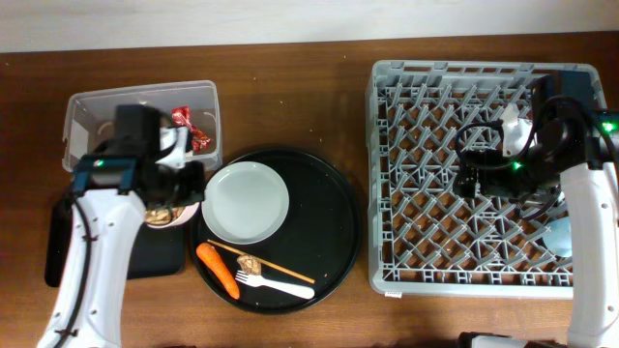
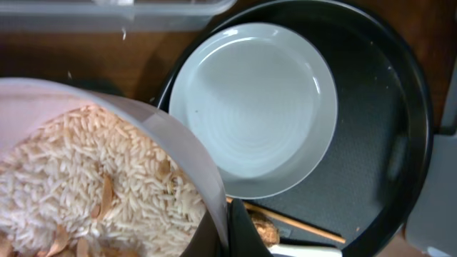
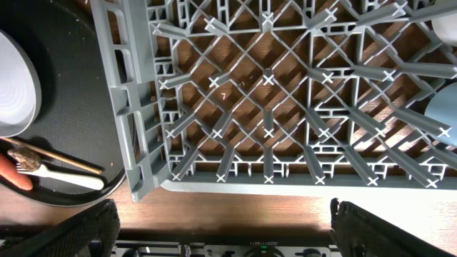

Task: Sort waste into correct bins and load items into the dishwasher rack
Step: 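Carry the pink bowl with the left gripper over the black rectangular tray, then tip the pink bowl with the left gripper to empty it onto the tray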

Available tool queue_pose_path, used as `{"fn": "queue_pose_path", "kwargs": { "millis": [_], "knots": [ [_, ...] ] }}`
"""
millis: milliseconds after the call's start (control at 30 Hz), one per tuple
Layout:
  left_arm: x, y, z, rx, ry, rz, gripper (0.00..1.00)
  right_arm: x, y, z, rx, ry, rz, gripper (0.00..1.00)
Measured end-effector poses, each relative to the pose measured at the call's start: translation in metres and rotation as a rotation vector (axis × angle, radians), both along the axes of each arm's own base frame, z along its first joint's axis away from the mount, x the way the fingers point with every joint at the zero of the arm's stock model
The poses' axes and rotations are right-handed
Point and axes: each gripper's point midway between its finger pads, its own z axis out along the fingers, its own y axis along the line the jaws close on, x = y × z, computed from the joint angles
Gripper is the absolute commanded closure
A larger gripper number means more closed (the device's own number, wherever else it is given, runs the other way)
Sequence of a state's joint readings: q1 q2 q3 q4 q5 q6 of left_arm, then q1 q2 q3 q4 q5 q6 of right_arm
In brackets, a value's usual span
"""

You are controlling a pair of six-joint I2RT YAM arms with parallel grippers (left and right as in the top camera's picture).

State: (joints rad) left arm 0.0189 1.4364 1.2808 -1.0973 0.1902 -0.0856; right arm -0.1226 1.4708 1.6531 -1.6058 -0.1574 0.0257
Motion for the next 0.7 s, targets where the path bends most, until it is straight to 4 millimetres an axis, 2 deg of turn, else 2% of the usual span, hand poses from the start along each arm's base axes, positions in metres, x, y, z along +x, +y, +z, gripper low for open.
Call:
{"fn": "queue_pose_path", "kwargs": {
  "millis": [200,533,700],
  "knots": [
    [0.000,0.032,-0.026,-0.158,-0.016,0.058,0.99,0.000,0.000,0.000,0.000,0.000,0.000,0.02],
    [0.015,0.050,-0.034,-0.458,-0.104,0.025,0.99,0.000,0.000,0.000,0.000,0.000,-0.001,0.02],
    [0.017,0.063,-0.031,-0.604,-0.168,0.038,1.00,0.000,0.000,0.000,-0.001,0.000,0.000,0.02]
  ]
}}
